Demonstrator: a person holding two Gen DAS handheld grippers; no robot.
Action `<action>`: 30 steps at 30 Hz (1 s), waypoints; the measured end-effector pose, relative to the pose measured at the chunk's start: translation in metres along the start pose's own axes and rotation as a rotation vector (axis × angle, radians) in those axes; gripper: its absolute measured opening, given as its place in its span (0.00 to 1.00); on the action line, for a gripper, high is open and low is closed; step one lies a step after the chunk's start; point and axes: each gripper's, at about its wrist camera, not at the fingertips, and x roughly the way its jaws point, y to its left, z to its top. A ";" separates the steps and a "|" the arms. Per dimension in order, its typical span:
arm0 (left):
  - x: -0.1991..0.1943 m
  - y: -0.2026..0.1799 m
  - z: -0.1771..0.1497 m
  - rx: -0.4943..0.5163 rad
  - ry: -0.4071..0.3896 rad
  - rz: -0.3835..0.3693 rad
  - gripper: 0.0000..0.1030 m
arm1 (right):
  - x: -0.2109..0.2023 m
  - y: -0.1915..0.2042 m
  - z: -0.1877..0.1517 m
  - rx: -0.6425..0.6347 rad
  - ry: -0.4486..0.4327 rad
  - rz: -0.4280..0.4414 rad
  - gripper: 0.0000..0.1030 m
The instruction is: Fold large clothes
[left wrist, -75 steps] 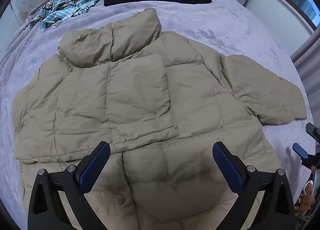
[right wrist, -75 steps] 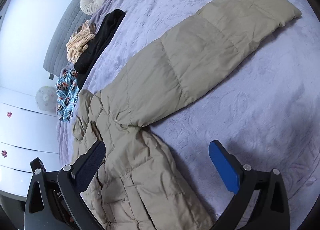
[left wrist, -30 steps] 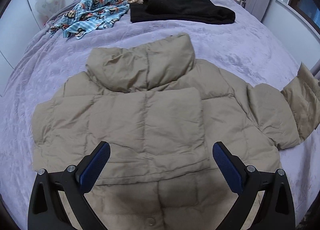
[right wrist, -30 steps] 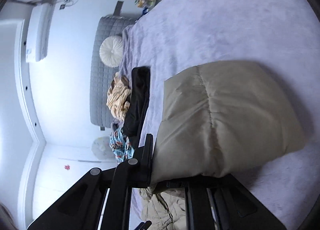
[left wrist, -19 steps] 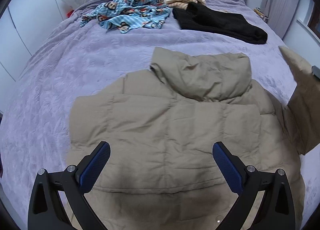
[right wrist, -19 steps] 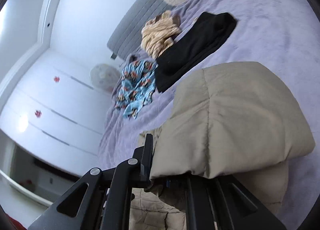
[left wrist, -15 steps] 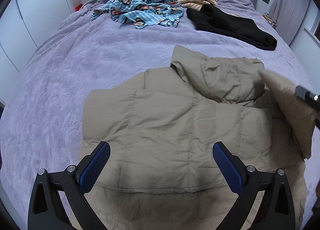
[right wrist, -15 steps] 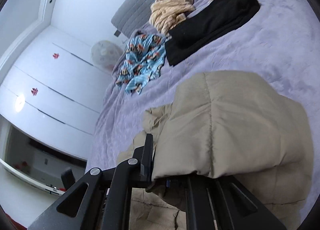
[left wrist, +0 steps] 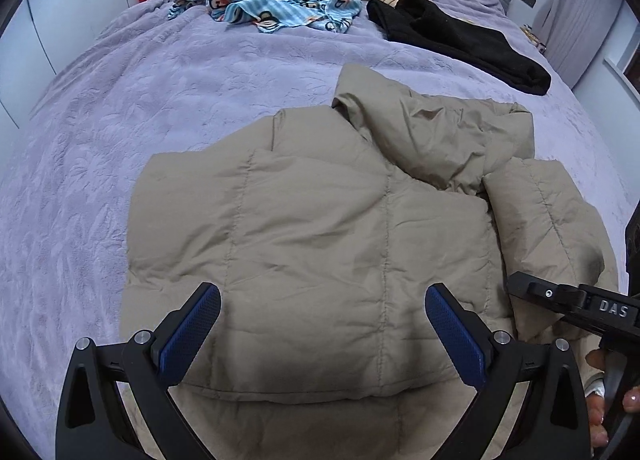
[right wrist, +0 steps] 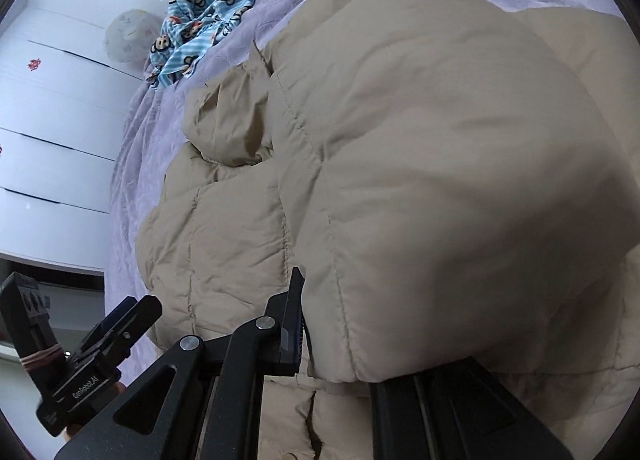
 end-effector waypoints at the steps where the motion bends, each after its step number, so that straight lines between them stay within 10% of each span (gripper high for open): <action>1: 0.000 -0.001 0.002 -0.004 -0.001 -0.010 0.99 | -0.010 0.002 -0.001 0.000 -0.009 0.011 0.39; 3: -0.002 -0.001 0.005 -0.013 -0.008 -0.031 0.99 | -0.038 0.008 -0.003 0.004 -0.057 0.040 0.73; 8: -0.006 0.009 0.012 -0.012 -0.024 -0.045 0.99 | -0.090 -0.012 -0.008 0.115 -0.208 0.037 0.75; 9: -0.007 0.012 0.013 -0.011 -0.025 -0.053 0.99 | -0.093 -0.018 -0.006 0.148 -0.224 0.030 0.73; 11: -0.009 0.019 0.015 -0.012 -0.029 -0.074 0.99 | -0.096 -0.031 0.002 0.213 -0.252 0.027 0.28; 13: -0.011 0.028 0.016 -0.021 -0.031 -0.102 0.99 | -0.097 -0.029 0.012 0.205 -0.264 0.044 0.14; 22: -0.021 0.069 0.022 -0.185 -0.016 -0.377 0.99 | -0.043 0.092 -0.007 -0.328 -0.118 0.016 0.14; 30: -0.001 0.047 0.024 -0.183 0.069 -0.547 0.99 | -0.014 0.092 -0.046 -0.367 0.038 -0.044 0.59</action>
